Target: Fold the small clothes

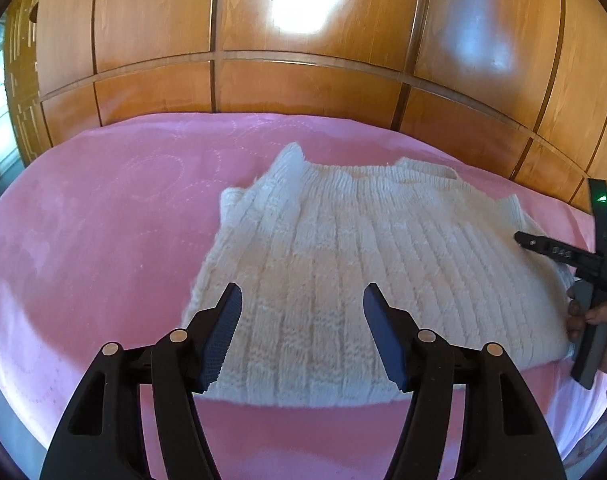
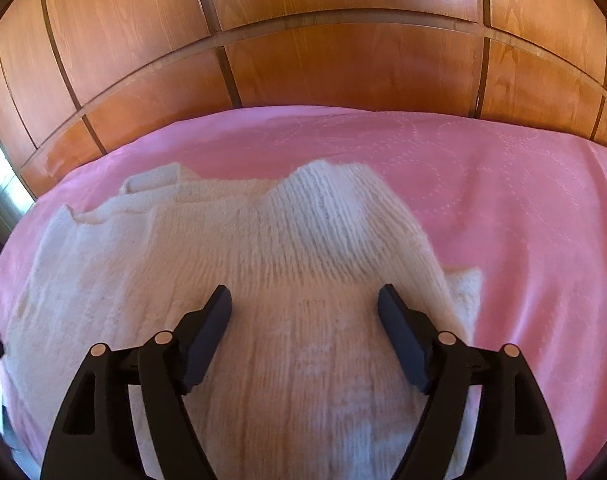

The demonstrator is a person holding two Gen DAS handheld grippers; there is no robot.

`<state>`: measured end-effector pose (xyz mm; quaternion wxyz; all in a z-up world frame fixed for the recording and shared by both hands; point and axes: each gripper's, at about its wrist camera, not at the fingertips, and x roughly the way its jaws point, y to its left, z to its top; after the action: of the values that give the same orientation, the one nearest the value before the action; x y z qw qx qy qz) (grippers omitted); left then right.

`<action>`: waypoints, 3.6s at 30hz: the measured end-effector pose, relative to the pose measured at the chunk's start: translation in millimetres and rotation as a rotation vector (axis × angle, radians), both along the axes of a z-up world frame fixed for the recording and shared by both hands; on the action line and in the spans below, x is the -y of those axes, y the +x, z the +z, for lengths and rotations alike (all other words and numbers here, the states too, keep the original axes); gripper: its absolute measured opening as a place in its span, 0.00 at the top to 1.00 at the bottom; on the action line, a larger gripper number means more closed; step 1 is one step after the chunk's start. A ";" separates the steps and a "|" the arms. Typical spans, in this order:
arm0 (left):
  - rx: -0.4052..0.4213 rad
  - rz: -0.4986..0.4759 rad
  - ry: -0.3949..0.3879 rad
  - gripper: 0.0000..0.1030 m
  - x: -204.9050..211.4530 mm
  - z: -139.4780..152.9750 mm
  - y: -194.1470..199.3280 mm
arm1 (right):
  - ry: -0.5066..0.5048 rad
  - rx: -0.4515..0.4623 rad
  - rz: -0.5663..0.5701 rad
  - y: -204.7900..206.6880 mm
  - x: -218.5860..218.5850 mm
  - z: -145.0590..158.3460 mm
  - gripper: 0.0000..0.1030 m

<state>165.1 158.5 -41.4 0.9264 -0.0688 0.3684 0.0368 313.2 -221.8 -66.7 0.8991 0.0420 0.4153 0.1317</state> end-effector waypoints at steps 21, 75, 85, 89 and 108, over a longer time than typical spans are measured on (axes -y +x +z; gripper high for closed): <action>-0.015 -0.069 -0.044 0.40 12.7 -8.1 -18.9 | 0.374 -0.109 -0.085 -68.5 98.3 -20.3 0.11; -0.144 0.027 -0.282 0.57 -81.9 -52.2 4.8 | 0.356 -0.204 -0.034 -93.5 59.7 -22.6 0.73; 0.024 0.084 -0.218 0.51 -68.8 -4.1 -9.2 | 0.452 -0.116 0.034 -100.2 42.5 28.2 0.77; -0.042 -0.082 -0.410 0.51 -68.6 -16.1 2.1 | 0.468 -0.062 0.120 -95.7 6.5 63.3 0.77; 0.022 0.020 -0.807 0.51 -158.3 -20.5 -11.3 | -0.005 -0.057 0.642 -99.8 -299.7 24.4 0.57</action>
<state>153.8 316.8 -61.9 0.8285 -0.4310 0.3425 -0.1026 213.5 78.0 -42.3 0.7997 -0.0897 0.4328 0.4064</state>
